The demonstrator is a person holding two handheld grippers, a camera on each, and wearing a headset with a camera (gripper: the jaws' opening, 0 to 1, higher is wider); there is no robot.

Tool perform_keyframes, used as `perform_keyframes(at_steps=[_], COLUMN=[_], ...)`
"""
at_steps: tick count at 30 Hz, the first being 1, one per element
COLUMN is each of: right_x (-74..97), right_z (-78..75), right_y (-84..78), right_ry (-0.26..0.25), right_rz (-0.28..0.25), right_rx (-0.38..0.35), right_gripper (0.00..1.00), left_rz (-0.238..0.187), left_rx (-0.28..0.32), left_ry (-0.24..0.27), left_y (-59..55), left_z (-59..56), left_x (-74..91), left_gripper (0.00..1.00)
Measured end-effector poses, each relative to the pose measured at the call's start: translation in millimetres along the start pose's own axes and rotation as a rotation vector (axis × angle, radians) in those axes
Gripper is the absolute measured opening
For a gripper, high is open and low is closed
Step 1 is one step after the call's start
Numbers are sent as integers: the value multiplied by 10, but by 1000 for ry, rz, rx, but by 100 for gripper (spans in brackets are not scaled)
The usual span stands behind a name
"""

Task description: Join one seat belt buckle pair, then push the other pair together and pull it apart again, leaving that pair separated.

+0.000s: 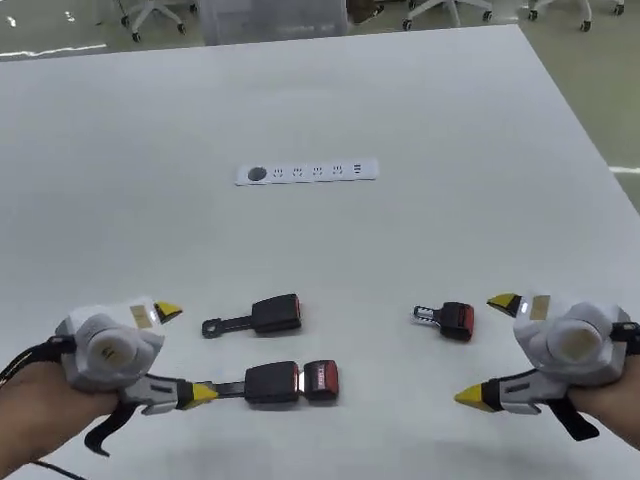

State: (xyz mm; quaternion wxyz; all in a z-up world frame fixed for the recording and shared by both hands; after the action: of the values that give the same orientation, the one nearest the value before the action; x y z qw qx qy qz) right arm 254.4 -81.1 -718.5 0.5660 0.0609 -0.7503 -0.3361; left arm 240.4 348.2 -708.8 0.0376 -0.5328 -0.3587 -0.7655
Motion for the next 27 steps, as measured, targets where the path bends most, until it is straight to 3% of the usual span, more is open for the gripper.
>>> perform_keyframes(at_steps=[2, 4, 7, 14, 20, 27], right_x=[51, 97, 130, 203, 217, 166], right_z=[48, 87, 112, 133, 158, 236], right_y=[-1, -11, -36, -121, -132, -146], right_ry=[-11, -27, -56, -73, -81, -65], right_rz=[-17, -40, -55, -45, -62, -45], right_rx=[-7, -25, -27, -38, -100, -67], right_gripper=[85, 87, 97, 100, 100, 100], left_rz=[-22, -13, -26, -38, -42, -45], left_rx=[51, 102, 108, 184, 205, 196], left_ry=[36, 43, 56, 121, 125, 125], left_y=[-109, -191, -246, -444, -464, -389], left_z=[1, -12, -48, -44, -109, -232], left_x=[94, 165, 292, 463, 474, 422], left_gripper=[83, 85, 89, 100, 100, 100])
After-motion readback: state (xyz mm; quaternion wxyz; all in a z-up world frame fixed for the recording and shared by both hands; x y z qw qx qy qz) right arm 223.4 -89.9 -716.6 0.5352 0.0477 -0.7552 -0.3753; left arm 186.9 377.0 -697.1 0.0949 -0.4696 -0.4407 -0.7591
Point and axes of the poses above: the centre of the closed fingertips' face, and the gripper's own axes: x roughly backward along the fingers, z roughly to its left, y roughly out of its top, the point moved 8 cm from there along x, roughly backward along the fingers, and after that the axes turned 6 degrees about z, right-handed, at the moved point
